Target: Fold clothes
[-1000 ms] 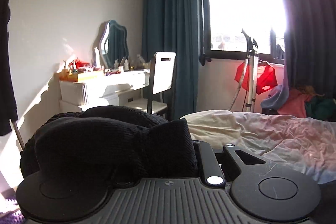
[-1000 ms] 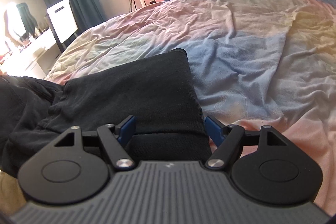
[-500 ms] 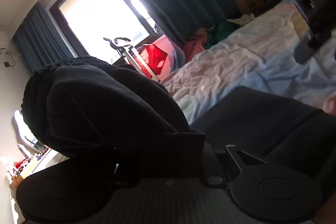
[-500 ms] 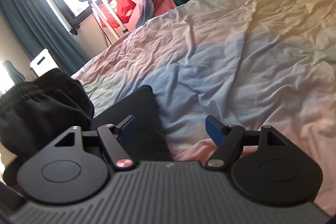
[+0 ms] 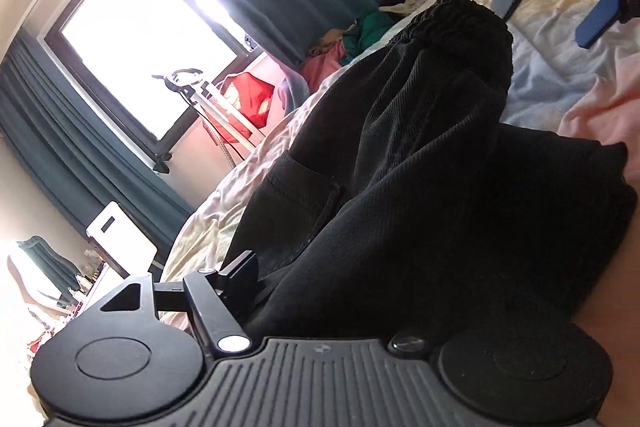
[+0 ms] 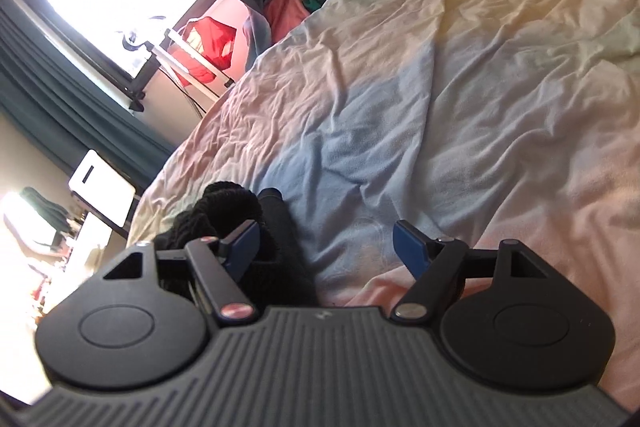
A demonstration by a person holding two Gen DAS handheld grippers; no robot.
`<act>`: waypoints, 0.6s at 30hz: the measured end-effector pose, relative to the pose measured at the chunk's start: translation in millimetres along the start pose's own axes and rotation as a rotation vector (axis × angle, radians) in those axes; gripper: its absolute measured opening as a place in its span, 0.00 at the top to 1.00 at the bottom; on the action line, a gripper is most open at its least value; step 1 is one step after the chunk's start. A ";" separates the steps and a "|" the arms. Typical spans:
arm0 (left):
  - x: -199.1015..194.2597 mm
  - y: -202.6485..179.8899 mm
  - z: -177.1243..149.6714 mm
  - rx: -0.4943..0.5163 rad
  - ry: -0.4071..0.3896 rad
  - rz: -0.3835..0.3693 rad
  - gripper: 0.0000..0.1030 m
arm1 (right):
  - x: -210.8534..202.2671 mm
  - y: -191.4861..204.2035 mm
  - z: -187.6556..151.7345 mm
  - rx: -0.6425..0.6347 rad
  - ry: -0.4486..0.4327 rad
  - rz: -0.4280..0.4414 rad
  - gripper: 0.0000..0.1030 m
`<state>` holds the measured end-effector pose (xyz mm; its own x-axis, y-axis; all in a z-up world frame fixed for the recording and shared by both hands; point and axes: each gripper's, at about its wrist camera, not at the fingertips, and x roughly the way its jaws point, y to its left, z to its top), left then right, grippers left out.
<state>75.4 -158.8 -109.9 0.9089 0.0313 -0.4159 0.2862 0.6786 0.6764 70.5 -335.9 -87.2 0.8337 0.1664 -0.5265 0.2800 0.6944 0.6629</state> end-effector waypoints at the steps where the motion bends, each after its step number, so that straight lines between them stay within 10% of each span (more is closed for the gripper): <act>1: -5.1 3.6 -3.2 0.013 0.001 -0.017 0.28 | -1.9 -2.3 1.6 0.020 -0.006 0.033 0.25; 7: -25.7 21.7 -30.8 0.070 -0.028 -0.030 0.26 | 8.3 -0.7 -0.6 0.133 0.097 0.256 0.25; 18: -1.2 33.4 -38.0 -0.109 0.042 0.083 0.27 | 65.3 40.3 -23.3 0.013 0.280 0.265 0.17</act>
<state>72.3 -108.4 -109.9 0.9140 0.1192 -0.3878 0.1741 0.7482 0.6402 125.2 -280.8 -107.2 0.7160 0.5255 -0.4597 0.0793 0.5930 0.8013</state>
